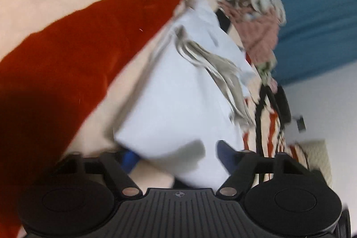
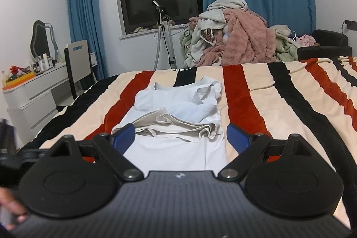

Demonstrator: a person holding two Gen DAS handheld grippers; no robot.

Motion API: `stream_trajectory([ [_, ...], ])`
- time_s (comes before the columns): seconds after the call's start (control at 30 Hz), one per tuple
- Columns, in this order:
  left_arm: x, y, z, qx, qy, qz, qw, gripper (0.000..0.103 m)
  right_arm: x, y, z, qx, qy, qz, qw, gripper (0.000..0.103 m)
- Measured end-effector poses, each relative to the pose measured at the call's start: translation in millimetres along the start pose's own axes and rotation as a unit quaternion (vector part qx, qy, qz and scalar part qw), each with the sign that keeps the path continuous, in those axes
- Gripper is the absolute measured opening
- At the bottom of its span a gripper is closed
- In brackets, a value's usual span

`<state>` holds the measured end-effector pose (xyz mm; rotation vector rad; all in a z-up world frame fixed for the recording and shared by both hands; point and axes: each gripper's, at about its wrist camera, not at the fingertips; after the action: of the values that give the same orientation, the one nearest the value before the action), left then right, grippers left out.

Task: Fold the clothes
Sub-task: 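Grasp the folded bundle with both grippers and fold it over again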

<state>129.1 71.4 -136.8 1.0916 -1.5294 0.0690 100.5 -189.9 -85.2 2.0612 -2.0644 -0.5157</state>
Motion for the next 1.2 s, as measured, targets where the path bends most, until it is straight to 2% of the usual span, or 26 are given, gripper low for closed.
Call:
stream_trajectory([
  [0.07,-1.7,-3.3,-2.9,0.015,0.0,-0.012,0.9998,0.031,-0.4,-1.4,0.9,-0.002,0.001,0.002,1.0,0.09],
  [0.13,-3.4,-2.8,-2.7,0.028,0.0,-0.018,0.9995,0.014,-0.3,-2.7,2.7,-0.005,0.001,0.006,1.0,0.09],
  [0.17,-3.9,-0.8,-1.4,0.034,-0.001,-0.016,0.9993,0.009,0.2,-4.0,3.7,-0.008,-0.002,0.007,1.0,0.09],
  [0.27,-3.0,10.9,1.4,0.057,0.003,0.005,0.9984,0.007,5.7,-12.6,7.7,-0.039,-0.038,0.005,0.999,0.09],
  [0.33,-2.3,16.8,2.9,0.069,0.006,0.017,0.9975,0.007,12.0,-22.9,13.7,-0.083,-0.083,-0.026,0.993,0.09],
  [0.4,-1.8,20.2,4.1,0.075,0.011,0.025,0.9968,0.006,23.5,-40.4,25.8,-0.153,-0.168,-0.093,0.969,0.09],
  [0.43,-1.1,21.2,4.1,0.076,0.014,0.027,0.9966,0.006,29.3,-51.1,34.9,-0.189,-0.219,-0.131,0.948,0.09],
  [0.47,-0.4,21.9,4.0,0.078,0.015,0.029,0.9964,0.006,33.7,-61.9,46.2,-0.223,-0.27,-0.166,0.922,0.09],
  [0.5,0.2,21.8,4.0,0.079,0.015,0.029,0.9964,0.006,36.8,-71.6,58.0,-0.251,-0.314,-0.19,0.896,0.09],
  [0.53,0.8,21.7,4.0,0.08,0.015,0.03,0.9963,0.006,39.1,-78.5,68.2,-0.269,-0.345,-0.197,0.877,0.089],
  [0.57,1.4,21.6,4.0,0.08,0.014,0.031,0.9962,0.006,42.2,-82.8,74.7,-0.277,-0.362,-0.188,0.87,0.089],
  [0.6,1.9,21.5,4.0,0.081,0.014,0.031,0.9961,0.006,46.7,-86.5,78.8,-0.275,-0.374,-0.173,0.869,0.081],
  [0.63,2.0,21.6,3.6,0.081,0.015,0.033,0.996,0.006,53.9,-89.9,82.8,-0.272,-0.39,-0.156,0.866,0.065],
  [0.67,2.0,21.7,3.2,0.082,0.016,0.036,0.9959,0.006,63.4,-93.1,87.8,-0.267,-0.415,-0.137,0.859,0.059],
  [0.7,2.1,21.8,2.7,0.083,0.015,0.041,0.9956,0.006,71.7,-95.1,91.9,-0.262,-0.436,-0.12,0.852,0.045],
  [0.73,2.3,21.7,2.0,0.083,0.013,0.046,0.9954,0.006,77.7,-94.8,94.1,-0.255,-0.449,-0.107,0.85,0.035],
  [0.77,3.1,20.2,1.0,0.084,0.005,0.054,0.995,0.006,83.7,-94.4,96.3,-0.248,-0.461,-0.094,0.847,0.033],
  [0.8,4.0,18.7,-0.1,0.086,-0.005,0.061,0.9945,0.006,87.4,-93.2,96.7,-0.239,-0.465,-0.083,0.848,0.033],
  [0.87,5.5,17.2,-0.6,0.09,-0.014,0.067,0.9936,0.005,83.2,-86.8,88.8,-0.214,-0.435,-0.068,0.872,0.029],
  [0.97,8.0,22.2,2.3,0.095,-0.019,0.077,0.9923,0.005,80.6,-77.3,82.7,-0.187,-0.415,-0.05,0.889,0.017],
  [1.07,12.2,33.1,7.7,0.102,-0.028,0.086,0.9906,0.004,86.9,-67.5,75.9,-0.156,-0.403,-0.042,0.901,0.011],
  [1.2,21.5,57.4,16.0,0.114,-0.039,0.109,0.9867,0.004,90.9,-46.0,64.6,-0.116,-0.394,-0.051,0.91,0.008],
])
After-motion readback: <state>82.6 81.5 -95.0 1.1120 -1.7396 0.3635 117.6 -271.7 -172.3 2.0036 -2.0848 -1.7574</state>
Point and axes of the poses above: each gripper's, at about its wrist camera, not at the fingertips, and y roughly against the way its jaws point, x to its right, z to its underside, and after that the axes turned 7 degrees about z, right-handed
